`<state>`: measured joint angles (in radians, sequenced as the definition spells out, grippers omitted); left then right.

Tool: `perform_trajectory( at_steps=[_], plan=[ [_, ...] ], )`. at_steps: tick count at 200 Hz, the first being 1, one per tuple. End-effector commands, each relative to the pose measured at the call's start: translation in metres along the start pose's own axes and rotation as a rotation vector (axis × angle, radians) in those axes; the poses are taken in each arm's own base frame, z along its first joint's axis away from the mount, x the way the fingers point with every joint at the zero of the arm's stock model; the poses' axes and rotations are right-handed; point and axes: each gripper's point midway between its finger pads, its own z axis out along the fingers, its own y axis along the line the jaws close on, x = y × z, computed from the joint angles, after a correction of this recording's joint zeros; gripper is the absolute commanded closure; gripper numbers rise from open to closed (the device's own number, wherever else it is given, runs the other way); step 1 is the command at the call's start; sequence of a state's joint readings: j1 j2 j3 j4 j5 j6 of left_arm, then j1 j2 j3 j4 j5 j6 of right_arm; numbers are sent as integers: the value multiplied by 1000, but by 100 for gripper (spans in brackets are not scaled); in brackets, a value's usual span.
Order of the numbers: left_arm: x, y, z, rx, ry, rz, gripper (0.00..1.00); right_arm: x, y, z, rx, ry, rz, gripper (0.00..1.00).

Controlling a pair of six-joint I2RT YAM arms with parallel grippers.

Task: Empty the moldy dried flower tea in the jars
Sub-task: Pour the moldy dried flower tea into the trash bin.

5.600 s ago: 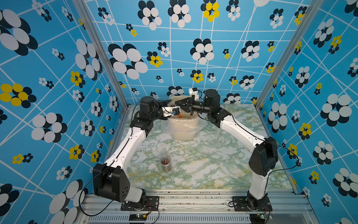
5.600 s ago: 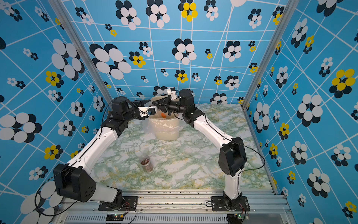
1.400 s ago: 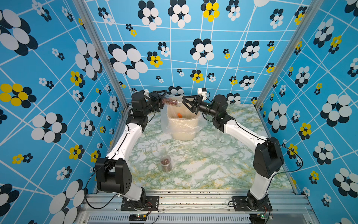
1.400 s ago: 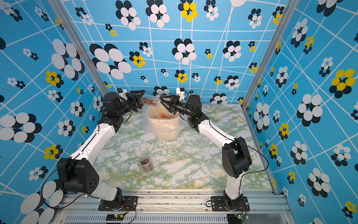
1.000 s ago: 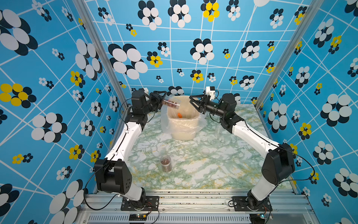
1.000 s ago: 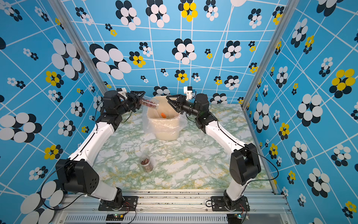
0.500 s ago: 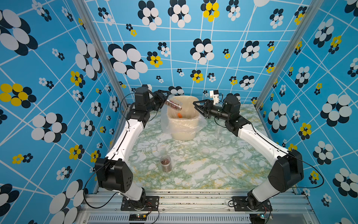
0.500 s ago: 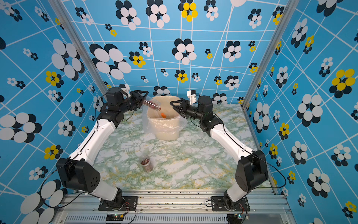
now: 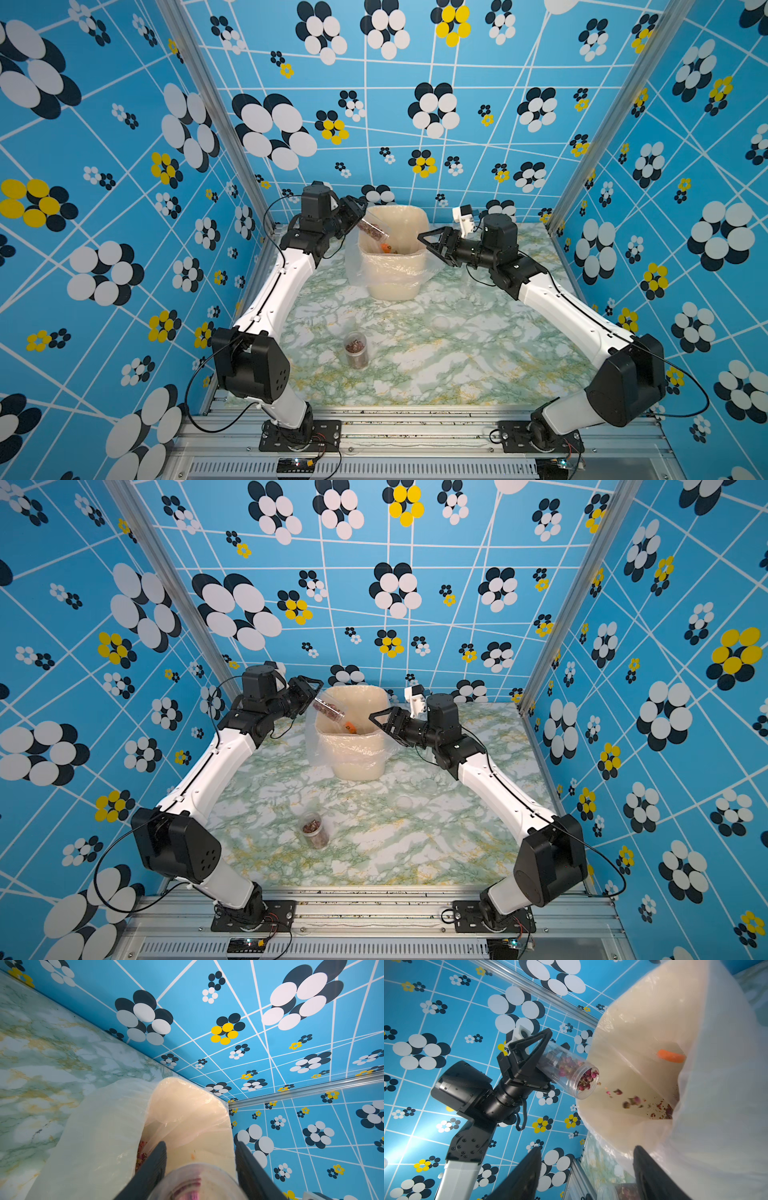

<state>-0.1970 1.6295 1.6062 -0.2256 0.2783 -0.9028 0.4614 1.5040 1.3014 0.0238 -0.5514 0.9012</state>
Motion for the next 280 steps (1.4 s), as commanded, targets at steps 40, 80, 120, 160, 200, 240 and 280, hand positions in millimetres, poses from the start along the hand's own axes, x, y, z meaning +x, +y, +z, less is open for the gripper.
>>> perform_trajectory(
  at_steps=[40,80,120,160,200,240,280],
  plan=[
    [-12,-18,-5,-39,-82,189,100,12,-26,-15,123,1,-70,19],
    [-8,-21,-1,-96,-101,309,100,14,-32,-15,141,5,-72,18],
    [-6,-28,-1,-181,-129,467,100,12,-36,-13,149,-10,-71,17],
    [2,-40,1,-285,-170,683,100,14,-38,-15,155,-12,-73,16],
    [14,-57,7,-368,-195,918,100,17,-43,-19,180,-11,-80,16],
    [19,-56,11,-413,-154,948,100,18,-46,-24,208,-14,-93,14],
    [12,-44,12,-173,-39,464,100,18,-46,-28,214,-21,-101,14]
  ],
)
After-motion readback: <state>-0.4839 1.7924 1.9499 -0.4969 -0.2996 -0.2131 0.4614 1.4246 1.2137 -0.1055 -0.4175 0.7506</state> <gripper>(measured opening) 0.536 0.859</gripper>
